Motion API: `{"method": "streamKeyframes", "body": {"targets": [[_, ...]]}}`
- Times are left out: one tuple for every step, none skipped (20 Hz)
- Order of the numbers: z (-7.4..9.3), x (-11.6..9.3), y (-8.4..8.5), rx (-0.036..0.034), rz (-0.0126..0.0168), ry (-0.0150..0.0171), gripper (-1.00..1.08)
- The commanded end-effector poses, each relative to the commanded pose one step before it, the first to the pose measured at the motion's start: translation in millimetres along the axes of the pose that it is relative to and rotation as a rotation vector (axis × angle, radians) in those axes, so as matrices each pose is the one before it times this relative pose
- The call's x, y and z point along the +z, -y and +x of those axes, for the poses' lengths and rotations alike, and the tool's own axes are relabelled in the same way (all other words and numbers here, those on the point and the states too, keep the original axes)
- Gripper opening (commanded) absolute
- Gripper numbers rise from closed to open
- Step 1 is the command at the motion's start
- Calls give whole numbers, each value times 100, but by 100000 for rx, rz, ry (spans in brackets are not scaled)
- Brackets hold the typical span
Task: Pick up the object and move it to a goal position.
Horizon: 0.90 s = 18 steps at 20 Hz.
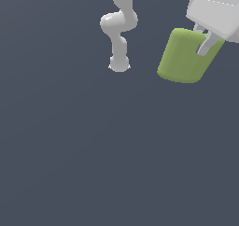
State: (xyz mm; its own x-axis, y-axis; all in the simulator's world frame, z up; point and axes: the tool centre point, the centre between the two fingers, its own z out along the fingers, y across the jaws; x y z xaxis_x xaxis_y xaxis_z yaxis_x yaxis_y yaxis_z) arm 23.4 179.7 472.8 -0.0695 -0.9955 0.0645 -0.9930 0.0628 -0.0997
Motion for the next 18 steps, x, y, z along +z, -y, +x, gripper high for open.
{"method": "streamKeyframes", "body": {"targets": [[-908, -1346, 44, 2240, 198, -391, -100], [-329, -469, 26, 726, 82, -120, -100], [-313, -446, 26, 689, 77, -115, -100], [-298, -423, 26, 653, 73, -110, -100], [-282, -401, 27, 620, 69, -105, -100], [-269, -380, 28, 586, 65, -100, -100], [-253, -360, 29, 556, 61, -95, -100], [-235, -332, 28, 511, 56, -88, -100], [-211, -299, 27, 461, 51, -80, -100], [-190, -269, 25, 414, 45, -72, -100], [-172, -242, 24, 370, 41, -65, -100], [-155, -216, 23, 328, 36, -58, -100], [-135, -192, 24, 295, 32, -52, -100], [-120, -171, 24, 262, 28, -47, -100], [-107, -153, 23, 234, 25, -42, -100], [-95, -136, 21, 208, 23, -38, -100], [-87, -120, 18, 179, 19, -32, -100], [-71, -106, 19, 165, 18, -30, -100]]}}
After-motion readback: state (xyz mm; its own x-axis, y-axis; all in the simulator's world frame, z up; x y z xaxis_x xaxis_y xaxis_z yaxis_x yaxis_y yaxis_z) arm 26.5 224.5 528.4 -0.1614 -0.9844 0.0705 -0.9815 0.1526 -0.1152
